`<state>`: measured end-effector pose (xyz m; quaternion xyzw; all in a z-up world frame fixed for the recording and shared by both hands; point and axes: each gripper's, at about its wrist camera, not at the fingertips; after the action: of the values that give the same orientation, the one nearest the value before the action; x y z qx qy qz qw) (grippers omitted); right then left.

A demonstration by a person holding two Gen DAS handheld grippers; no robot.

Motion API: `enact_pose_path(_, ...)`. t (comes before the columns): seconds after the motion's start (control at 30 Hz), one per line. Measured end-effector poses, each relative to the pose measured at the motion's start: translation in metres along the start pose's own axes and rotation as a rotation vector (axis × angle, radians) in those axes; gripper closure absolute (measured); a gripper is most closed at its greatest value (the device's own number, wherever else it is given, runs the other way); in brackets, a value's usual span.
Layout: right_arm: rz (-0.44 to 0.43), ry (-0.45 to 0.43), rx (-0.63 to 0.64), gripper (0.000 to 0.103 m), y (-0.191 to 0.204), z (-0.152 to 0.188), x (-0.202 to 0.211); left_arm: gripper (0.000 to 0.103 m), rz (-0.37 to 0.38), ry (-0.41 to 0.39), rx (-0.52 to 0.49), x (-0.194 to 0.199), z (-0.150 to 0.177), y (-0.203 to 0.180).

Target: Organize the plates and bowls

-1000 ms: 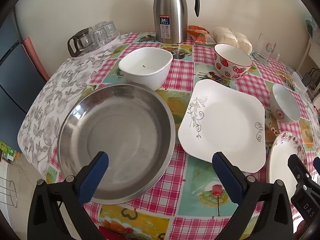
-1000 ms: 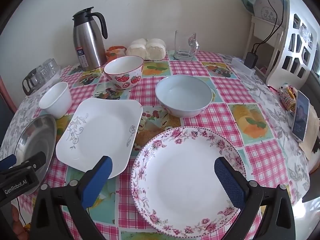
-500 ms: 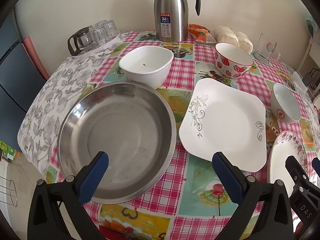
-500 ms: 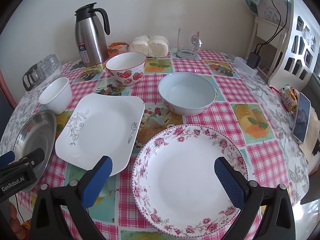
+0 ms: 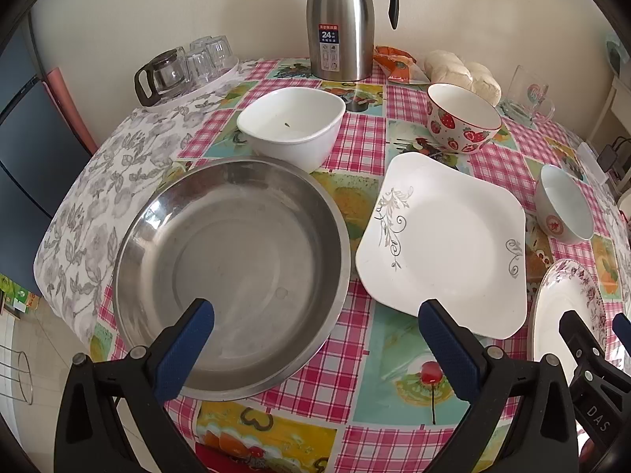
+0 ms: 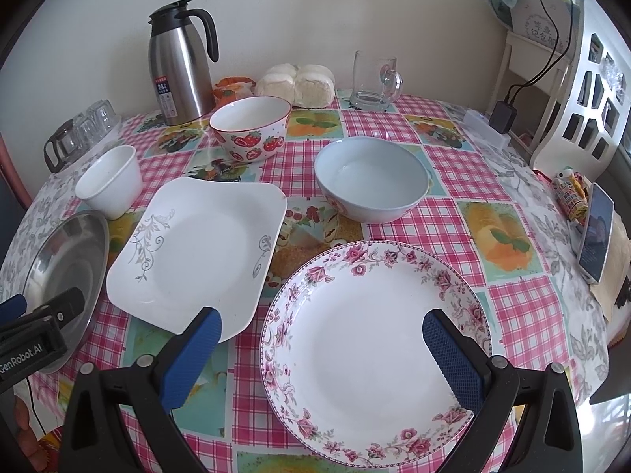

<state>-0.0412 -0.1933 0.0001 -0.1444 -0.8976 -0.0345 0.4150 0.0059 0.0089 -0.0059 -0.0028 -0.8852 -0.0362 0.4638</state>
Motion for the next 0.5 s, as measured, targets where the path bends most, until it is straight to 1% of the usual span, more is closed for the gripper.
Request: enact_pose_path(0.5, 0.002, 0.016, 0.011, 0.000, 0.0021, 0.0015, -0.0037, 0.000, 0.001, 0.001, 0.001, -0.0005, 0.0010, 0.0000)
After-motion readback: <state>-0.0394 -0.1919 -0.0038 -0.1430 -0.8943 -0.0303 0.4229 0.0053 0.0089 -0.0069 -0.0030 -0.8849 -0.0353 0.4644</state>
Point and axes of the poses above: each gripper's, at about its wrist camera, not at the fingertips, and x roughly against the way its jaws point, y to its left, z to its underside, and after that the axes turned 5 degrees about -y, right-handed
